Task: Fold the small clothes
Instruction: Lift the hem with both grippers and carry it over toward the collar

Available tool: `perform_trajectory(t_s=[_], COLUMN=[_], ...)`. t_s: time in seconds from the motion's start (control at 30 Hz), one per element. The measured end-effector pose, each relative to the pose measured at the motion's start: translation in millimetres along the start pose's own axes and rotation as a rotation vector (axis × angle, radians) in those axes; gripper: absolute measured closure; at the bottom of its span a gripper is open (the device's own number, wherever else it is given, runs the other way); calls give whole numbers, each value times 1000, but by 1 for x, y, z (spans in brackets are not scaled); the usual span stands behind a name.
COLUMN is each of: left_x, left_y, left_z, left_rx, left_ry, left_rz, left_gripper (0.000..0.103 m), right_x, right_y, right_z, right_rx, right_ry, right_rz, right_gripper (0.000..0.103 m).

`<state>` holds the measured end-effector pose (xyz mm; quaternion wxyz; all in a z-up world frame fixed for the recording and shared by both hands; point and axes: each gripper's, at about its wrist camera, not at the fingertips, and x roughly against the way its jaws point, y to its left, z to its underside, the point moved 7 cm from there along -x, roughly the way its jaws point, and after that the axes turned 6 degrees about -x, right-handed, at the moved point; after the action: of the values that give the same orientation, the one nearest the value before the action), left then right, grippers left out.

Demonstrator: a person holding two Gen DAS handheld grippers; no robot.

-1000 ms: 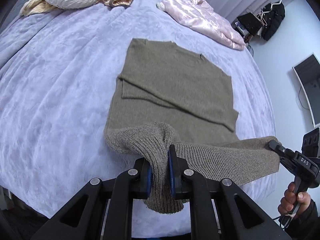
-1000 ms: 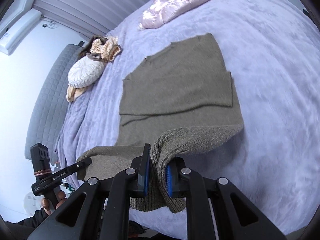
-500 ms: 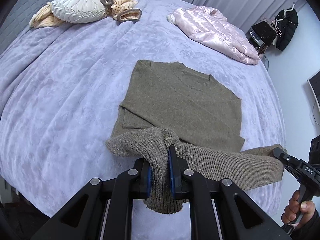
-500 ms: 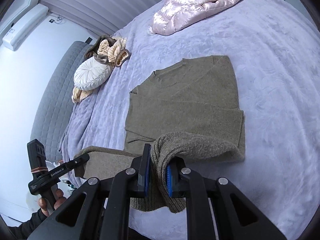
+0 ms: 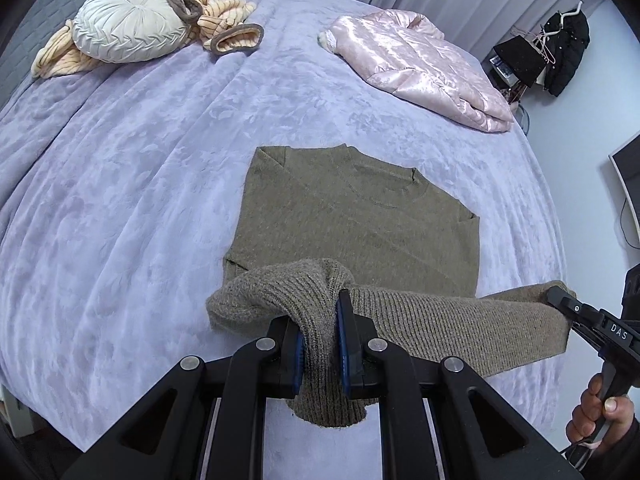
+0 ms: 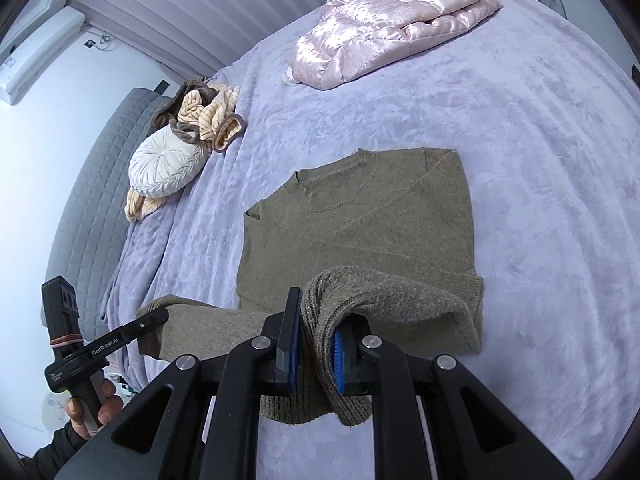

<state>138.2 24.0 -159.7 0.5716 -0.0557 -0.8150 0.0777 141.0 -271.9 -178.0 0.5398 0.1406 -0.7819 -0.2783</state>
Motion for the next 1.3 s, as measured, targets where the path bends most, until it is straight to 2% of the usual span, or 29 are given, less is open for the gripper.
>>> perform_trajectory(t_s=[0.27, 0.5, 1.3], left_x=[-8, -26, -90], left_y=[6, 7, 12], left_z=[-26, -40, -78], left_rx=[-3, -6, 12], left_ry=[5, 26, 110], left_rz=[17, -9, -20], left_gripper=[88, 88, 88], right_x=[-8, -21, -82], right_y=[11, 19, -8], right_z=[-23, -40, -86], right_rx=[-2, 33, -36], right_ry=[-16, -8, 63], right_rz=[27, 69, 126], right_gripper=[88, 88, 88])
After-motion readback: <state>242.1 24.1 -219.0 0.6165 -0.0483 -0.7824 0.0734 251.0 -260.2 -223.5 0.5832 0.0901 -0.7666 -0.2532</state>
